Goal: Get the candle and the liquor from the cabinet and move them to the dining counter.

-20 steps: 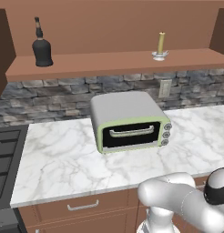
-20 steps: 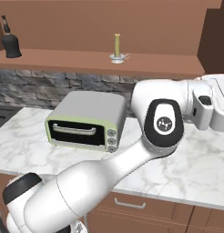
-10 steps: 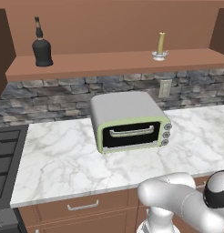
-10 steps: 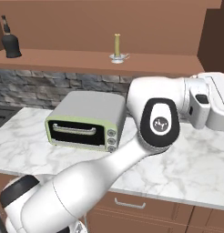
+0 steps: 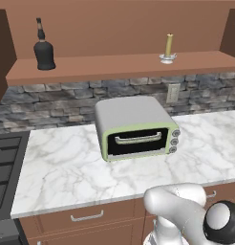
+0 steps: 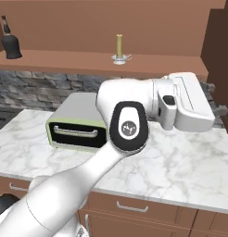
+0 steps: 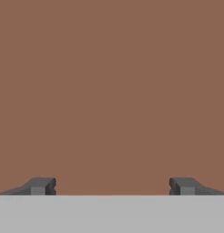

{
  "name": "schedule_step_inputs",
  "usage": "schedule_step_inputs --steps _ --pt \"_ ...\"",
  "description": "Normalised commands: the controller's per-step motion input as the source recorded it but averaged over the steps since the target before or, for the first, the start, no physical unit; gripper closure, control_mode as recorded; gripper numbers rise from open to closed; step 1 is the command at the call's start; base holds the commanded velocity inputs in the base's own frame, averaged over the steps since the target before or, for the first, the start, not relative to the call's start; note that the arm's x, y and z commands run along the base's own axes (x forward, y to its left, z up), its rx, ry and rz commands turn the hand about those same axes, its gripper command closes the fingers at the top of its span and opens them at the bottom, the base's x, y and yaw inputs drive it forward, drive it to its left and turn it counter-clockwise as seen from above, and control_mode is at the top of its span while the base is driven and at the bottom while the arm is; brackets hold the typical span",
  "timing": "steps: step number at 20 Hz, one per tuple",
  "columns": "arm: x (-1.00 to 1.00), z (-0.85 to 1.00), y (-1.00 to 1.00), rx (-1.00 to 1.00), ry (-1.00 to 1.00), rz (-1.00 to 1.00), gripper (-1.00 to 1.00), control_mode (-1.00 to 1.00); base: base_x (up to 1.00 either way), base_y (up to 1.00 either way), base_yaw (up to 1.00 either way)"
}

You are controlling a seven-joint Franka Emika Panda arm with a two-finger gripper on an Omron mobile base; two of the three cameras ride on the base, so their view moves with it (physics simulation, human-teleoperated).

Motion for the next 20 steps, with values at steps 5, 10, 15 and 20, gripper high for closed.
schedule_step_inputs --steps 5,10,15,20 --pt "0.00 0.00 1.00 0.00 0.04 0.23 -1.00 -1.00 0.00 0.00 0.00" --pt "0.00 0.00 0.92 0.00 0.08 0.29 -1.00 -1.00 0.00 0.00 0.00" --pt "0.00 0.00 0.79 0.00 0.02 0.37 -1.00 -1.00 0.00 0.00 0.00" --pt "0.00 0.02 0.74 0.02 0.03 0.38 -1.00 -1.00 0.00 0.00 0.00"
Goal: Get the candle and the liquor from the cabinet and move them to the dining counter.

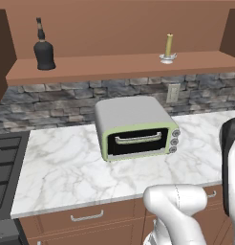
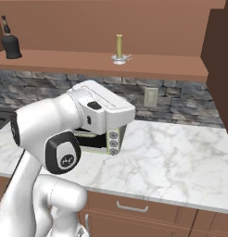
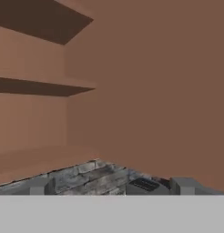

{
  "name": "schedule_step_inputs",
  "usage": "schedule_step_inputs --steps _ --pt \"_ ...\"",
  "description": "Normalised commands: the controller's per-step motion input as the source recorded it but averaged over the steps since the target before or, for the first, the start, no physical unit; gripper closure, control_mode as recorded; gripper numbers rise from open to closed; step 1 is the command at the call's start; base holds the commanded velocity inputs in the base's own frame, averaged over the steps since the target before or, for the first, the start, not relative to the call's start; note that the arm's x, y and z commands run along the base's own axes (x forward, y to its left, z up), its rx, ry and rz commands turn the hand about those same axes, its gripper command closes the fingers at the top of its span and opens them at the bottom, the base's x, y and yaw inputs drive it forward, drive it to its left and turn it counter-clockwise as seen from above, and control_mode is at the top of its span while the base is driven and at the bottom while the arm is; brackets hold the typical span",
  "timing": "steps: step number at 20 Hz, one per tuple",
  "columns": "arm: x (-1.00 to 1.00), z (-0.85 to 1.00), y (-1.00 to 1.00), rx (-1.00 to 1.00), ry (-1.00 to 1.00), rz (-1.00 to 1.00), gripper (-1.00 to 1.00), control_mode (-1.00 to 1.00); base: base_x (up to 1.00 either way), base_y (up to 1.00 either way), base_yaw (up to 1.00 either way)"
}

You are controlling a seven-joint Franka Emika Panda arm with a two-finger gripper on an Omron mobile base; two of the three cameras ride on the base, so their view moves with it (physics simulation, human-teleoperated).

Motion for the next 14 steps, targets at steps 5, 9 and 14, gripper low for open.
schedule_step_inputs --steps 5,9,14 --pt "0.00 0.28 0.64 0.04 0.15 0.32 -1.00 -1.00 0.00 0.00 0.00" --pt "0.00 0.31 0.43 0.03 0.21 0.32 -1.00 -1.00 0.00 0.00 0.00" --pt "0.02 0.26 0.45 0.00 0.18 0.15 -1.00 -1.00 0.00 0.00 0.00"
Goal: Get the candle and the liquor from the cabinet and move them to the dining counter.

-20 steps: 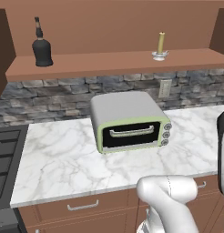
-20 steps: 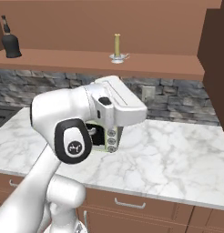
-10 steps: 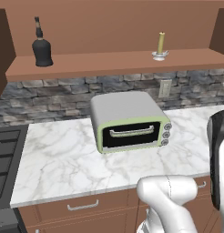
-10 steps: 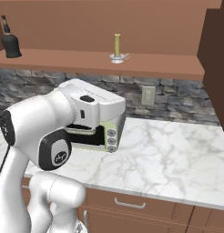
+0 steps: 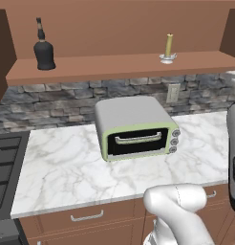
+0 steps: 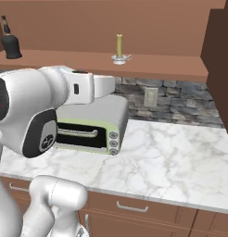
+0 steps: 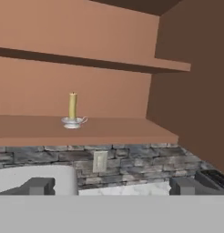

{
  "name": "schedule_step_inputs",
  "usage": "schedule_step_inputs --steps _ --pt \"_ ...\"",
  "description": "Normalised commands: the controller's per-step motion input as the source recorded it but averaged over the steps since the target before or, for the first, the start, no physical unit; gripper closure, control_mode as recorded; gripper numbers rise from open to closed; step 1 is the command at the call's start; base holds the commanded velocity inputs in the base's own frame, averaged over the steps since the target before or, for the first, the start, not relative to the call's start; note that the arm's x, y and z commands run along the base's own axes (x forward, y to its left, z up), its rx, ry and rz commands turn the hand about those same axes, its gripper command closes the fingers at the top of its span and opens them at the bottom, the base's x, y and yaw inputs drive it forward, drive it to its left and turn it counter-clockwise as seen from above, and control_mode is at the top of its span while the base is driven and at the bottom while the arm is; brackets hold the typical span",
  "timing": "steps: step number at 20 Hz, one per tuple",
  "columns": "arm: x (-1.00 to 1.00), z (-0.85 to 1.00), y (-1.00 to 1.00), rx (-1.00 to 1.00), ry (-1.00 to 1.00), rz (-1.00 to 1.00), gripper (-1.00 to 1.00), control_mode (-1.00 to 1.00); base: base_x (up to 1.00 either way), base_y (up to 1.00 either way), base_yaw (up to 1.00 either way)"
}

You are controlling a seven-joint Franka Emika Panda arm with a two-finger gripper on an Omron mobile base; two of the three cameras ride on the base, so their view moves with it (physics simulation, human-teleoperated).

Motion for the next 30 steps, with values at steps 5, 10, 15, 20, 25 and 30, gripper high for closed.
schedule_step_inputs --steps 5,10,15,20,25,30 --pt "0.04 0.22 0.34 0.00 0.20 0.00 -1.00 -1.00 0.00 0.00 0.00" --pt "0.21 0.00 0.27 0.00 0.06 0.00 -1.00 -1.00 0.00 0.00 0.00" --pt "0.51 0.00 0.13 0.02 0.00 0.06 -1.00 -1.00 0.00 0.00 0.00" --pt "0.48 -0.04 0.17 0.04 0.00 0.09 -1.00 -1.00 0.00 0.00 0.00" --pt "0.49 -0.13 0.15 0.05 0.00 0.07 -1.00 -1.00 0.00 0.00 0.00" --pt "0.44 -0.17 0.04 0.02 0.00 0.01 -1.00 -1.00 0.00 0.00 0.00"
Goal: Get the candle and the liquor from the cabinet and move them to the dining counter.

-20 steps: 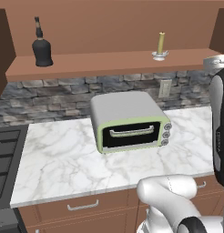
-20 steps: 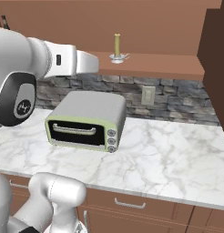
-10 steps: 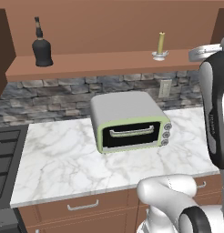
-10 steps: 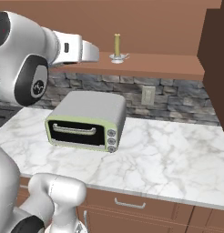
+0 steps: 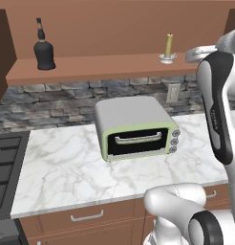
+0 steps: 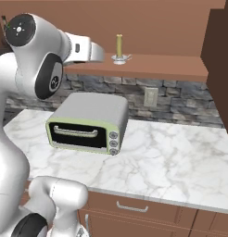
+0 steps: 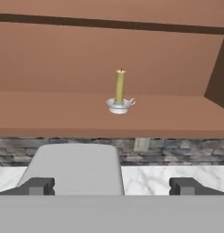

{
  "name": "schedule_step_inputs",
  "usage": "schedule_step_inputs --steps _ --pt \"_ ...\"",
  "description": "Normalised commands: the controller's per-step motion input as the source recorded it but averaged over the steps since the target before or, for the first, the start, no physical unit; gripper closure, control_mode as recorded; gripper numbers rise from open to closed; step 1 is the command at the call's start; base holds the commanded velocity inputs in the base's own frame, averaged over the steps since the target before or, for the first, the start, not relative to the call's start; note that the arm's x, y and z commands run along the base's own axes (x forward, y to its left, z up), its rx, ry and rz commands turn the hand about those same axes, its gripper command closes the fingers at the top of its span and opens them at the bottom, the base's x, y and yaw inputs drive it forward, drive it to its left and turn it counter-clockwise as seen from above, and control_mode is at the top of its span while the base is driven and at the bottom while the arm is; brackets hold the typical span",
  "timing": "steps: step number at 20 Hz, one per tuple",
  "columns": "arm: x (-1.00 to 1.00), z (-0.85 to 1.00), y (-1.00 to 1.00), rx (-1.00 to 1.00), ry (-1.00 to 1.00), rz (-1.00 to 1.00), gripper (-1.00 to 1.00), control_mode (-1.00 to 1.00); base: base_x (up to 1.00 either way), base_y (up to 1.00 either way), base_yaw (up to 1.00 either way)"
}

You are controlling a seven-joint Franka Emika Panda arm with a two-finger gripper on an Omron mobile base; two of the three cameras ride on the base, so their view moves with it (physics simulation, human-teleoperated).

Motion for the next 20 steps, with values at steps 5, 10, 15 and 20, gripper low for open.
schedule_step_inputs --steps 5,10,15,20 --pt "0.41 -0.04 0.00 0.04 0.00 0.00 -1.00 -1.00 0.00 0.00 0.00" --pt "0.40 -0.01 0.00 0.00 -0.01 0.00 -1.00 -1.00 0.00 0.00 0.00" --pt "0.38 -0.06 0.00 0.01 -0.01 0.00 -1.00 -1.00 0.00 0.00 0.00" --pt "0.38 -0.10 -0.01 0.02 0.00 0.00 -1.00 -1.00 0.00 0.00 0.00"
